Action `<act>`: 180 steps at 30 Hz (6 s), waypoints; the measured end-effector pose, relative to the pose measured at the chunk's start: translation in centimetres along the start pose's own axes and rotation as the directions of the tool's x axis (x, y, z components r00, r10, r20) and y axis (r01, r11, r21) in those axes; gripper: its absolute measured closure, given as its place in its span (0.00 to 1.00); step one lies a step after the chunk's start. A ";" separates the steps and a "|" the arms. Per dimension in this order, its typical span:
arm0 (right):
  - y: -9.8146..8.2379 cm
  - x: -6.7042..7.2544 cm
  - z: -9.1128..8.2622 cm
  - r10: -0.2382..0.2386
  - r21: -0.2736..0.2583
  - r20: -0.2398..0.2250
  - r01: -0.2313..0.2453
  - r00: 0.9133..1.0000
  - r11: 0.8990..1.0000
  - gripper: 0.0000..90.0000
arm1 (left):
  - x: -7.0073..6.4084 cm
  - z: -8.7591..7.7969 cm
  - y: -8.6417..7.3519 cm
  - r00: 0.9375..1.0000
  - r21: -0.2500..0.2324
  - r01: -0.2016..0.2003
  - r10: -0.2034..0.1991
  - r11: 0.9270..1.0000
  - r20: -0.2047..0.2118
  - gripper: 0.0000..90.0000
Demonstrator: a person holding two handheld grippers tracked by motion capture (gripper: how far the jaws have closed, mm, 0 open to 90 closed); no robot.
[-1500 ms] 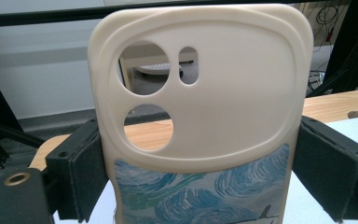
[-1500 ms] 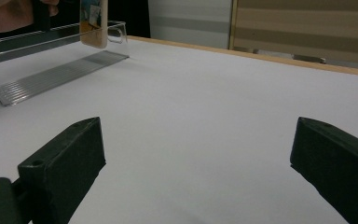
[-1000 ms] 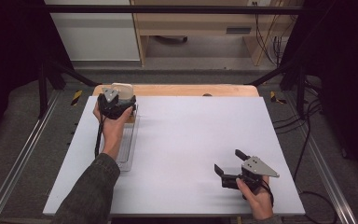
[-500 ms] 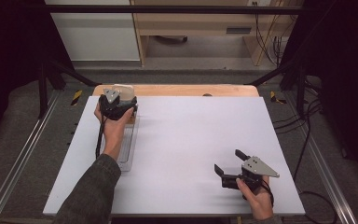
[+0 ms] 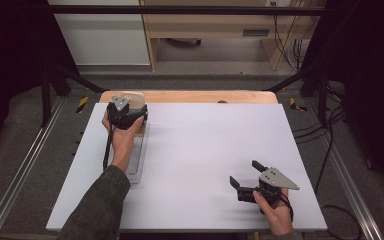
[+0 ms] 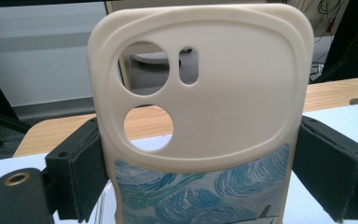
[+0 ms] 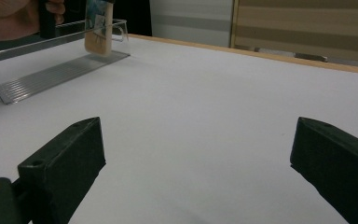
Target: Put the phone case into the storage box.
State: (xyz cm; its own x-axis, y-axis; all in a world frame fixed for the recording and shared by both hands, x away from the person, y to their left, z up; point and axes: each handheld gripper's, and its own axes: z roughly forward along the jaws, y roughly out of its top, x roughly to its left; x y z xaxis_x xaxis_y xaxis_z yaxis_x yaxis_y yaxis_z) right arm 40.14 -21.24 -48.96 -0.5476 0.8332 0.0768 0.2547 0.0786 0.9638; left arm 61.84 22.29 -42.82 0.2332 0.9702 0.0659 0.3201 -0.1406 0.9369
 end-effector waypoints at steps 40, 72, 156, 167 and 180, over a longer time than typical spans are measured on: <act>0.0 0.1 0.1 0.003 0.002 -0.008 -0.003 1.000 1.000 0.03 | -0.1 0.7 -0.2 1.000 0.032 -0.006 0.006 0.999 -0.018 0.12; 0.0 0.2 0.1 0.005 0.004 -0.018 -0.005 1.000 1.000 0.03 | 0.3 0.6 -0.1 0.999 0.015 0.003 -0.002 1.000 -0.039 0.06; 0.1 1.1 0.3 -0.027 -0.003 -0.016 0.027 1.000 1.000 0.03 | -2.8 -6.9 1.7 0.912 -0.027 -0.406 0.406 0.914 0.051 0.08; 0.1 1.1 0.3 -0.026 -0.010 -0.010 0.026 1.000 1.000 0.03 | -3.4 -8.3 1.9 0.881 -0.046 -0.469 0.471 0.882 0.042 0.08; 0.1 1.2 0.2 -0.034 -0.010 -0.009 0.034 0.999 0.999 0.03 | -4.7 -9.2 1.7 0.835 -0.078 -0.544 0.548 0.836 0.052 0.08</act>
State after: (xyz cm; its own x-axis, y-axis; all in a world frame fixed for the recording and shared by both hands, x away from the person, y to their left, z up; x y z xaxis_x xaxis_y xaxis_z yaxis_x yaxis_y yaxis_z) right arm 39.67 -20.07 -48.81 -0.5634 0.8249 0.0460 0.2281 0.1018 0.9683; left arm 52.79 19.33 -38.40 0.4178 0.7227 0.5506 0.0693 -0.6296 0.7738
